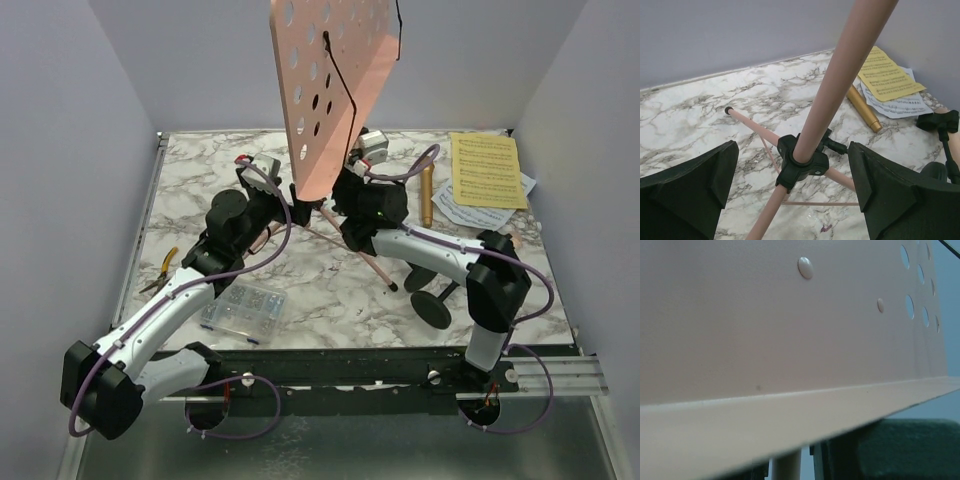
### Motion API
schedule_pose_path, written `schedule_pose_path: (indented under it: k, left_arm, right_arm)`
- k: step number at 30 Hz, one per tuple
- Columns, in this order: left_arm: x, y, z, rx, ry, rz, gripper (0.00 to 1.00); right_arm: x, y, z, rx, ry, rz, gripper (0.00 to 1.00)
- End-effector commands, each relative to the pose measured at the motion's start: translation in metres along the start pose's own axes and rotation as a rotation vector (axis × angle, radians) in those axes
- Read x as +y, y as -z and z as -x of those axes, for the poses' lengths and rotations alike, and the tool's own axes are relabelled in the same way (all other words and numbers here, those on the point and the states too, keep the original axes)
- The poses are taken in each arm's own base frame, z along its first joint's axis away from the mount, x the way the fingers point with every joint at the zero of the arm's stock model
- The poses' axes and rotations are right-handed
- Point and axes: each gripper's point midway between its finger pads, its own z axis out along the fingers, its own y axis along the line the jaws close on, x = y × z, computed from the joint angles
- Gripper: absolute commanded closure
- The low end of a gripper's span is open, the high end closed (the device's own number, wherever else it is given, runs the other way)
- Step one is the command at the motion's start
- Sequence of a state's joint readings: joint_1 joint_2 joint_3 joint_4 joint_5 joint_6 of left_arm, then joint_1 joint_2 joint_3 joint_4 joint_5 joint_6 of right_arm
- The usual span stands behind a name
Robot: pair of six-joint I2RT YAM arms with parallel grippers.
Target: Set up the instrument practice props
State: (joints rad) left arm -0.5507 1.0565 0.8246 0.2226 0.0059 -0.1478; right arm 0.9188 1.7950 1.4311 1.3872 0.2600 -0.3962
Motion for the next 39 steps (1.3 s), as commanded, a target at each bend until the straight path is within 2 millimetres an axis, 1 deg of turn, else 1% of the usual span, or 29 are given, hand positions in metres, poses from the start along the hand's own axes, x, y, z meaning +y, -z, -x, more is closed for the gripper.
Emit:
schedule_pose_path:
  k: [1,4,7,9,14,17,18,21,23,25,27,29,32,33,36,39]
  left_arm:
    - [0.014,-0.003,-0.003,0.036,0.036,0.084,0.01]
    - [0.021,-0.005,-0.005,0.043,0.056,0.122,0.01]
    - [0.027,-0.003,-0.004,0.036,0.078,0.149,0.01]
    - [0.03,-0.002,-0.003,0.03,0.08,0.162,0.01]
    - [0.038,-0.001,0.0,0.022,0.094,0.185,0.01]
    - [0.045,0.0,0.001,0.019,0.126,0.201,0.01]
    - [0.048,0.0,0.001,0.019,0.139,0.207,0.01]
    - [0.054,-0.004,-0.005,0.028,0.193,0.199,0.01]
    - [0.049,-0.013,-0.012,0.049,0.242,0.135,0.05]
    - [0.042,-0.021,-0.014,0.056,0.291,0.068,0.09]
    - [0.033,-0.028,-0.013,0.035,0.347,-0.008,0.14]
    - [0.027,-0.035,-0.012,-0.006,0.388,-0.062,0.21]
    - [0.026,-0.045,-0.014,-0.074,0.413,-0.104,0.32]
    - [0.026,-0.047,-0.013,-0.093,0.412,-0.114,0.34]
    - [0.025,-0.053,-0.013,-0.115,0.394,-0.142,0.34]
    - [0.021,-0.061,-0.009,-0.123,0.364,-0.175,0.33]
  right_arm:
    - [-0.025,-0.016,0.053,-0.18,0.099,-0.164,0.99]
    - [-0.038,-0.021,0.044,-0.174,0.178,-0.277,0.99]
    - [-0.044,-0.027,0.04,-0.199,0.272,-0.355,0.99]
    - [-0.045,-0.032,0.039,-0.209,0.308,-0.384,1.0]
    - [-0.038,-0.044,0.03,-0.213,0.33,-0.364,0.99]
    - [-0.027,-0.041,0.013,-0.192,0.345,-0.308,0.99]
    - [-0.027,-0.038,0.006,-0.173,0.34,-0.317,0.99]
    - [-0.032,-0.027,-0.006,-0.147,0.33,-0.349,0.99]
    - [-0.034,-0.023,-0.011,-0.135,0.327,-0.359,0.99]
    - [-0.036,-0.021,-0.014,-0.126,0.323,-0.373,0.99]
    - [-0.037,-0.02,-0.015,-0.12,0.319,-0.377,0.99]
    - [-0.036,-0.02,-0.016,-0.11,0.302,-0.371,1.0]
    - [-0.035,-0.022,-0.017,-0.097,0.271,-0.361,0.99]
    - [-0.036,-0.022,-0.016,-0.094,0.263,-0.364,0.99]
    - [-0.036,-0.025,-0.015,-0.09,0.237,-0.365,0.99]
    - [-0.037,-0.025,-0.013,-0.091,0.216,-0.372,0.99]
